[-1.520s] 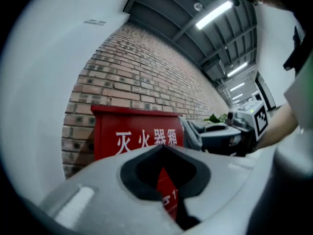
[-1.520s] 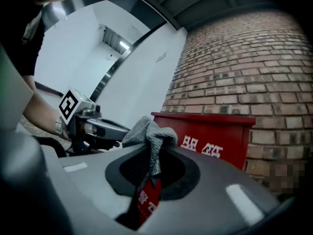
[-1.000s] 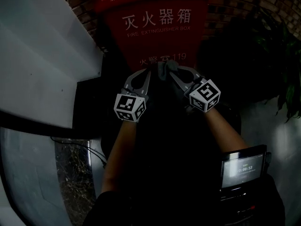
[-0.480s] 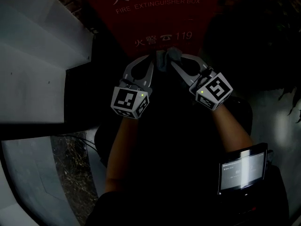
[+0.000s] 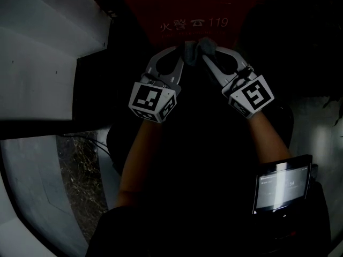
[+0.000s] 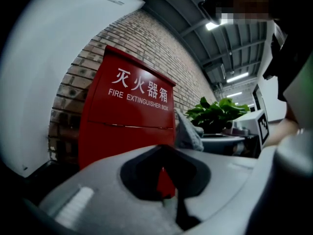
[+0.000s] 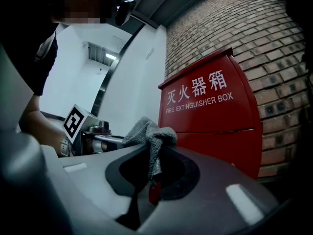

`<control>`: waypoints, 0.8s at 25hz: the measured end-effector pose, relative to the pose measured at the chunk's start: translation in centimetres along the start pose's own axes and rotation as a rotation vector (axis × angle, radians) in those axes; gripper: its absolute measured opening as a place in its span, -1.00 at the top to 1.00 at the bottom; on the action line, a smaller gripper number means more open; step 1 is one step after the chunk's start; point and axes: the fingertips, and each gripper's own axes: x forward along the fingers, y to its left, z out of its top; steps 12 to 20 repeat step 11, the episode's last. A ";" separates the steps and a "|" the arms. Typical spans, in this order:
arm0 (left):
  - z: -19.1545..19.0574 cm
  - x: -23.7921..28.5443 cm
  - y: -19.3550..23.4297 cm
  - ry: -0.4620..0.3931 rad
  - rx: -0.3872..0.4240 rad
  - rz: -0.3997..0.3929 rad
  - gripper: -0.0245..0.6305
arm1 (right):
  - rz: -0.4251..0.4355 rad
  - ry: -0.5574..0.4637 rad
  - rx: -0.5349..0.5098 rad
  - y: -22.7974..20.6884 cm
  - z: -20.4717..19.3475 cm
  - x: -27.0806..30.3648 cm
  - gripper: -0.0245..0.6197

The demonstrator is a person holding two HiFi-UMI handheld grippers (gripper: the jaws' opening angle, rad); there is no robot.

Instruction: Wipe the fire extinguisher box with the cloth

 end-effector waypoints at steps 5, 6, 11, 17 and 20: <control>-0.3 0.0 -0.2 0.000 -0.004 -0.008 0.92 | 0.005 -0.014 -0.016 0.1 -0.1 0.0 0.82; -0.4 0.1 -0.3 -0.001 -0.006 -0.013 0.92 | 0.005 -0.013 -0.014 0.1 -0.3 -0.1 0.82; -0.7 0.2 -0.6 -0.002 -0.024 -0.027 0.92 | 0.006 -0.018 0.000 0.0 -0.5 -0.2 0.82; -0.7 0.2 -0.6 -0.002 -0.024 -0.027 0.92 | 0.006 -0.018 0.000 0.0 -0.5 -0.2 0.82; -0.7 0.2 -0.6 -0.002 -0.024 -0.027 0.92 | 0.006 -0.018 0.000 0.0 -0.5 -0.2 0.82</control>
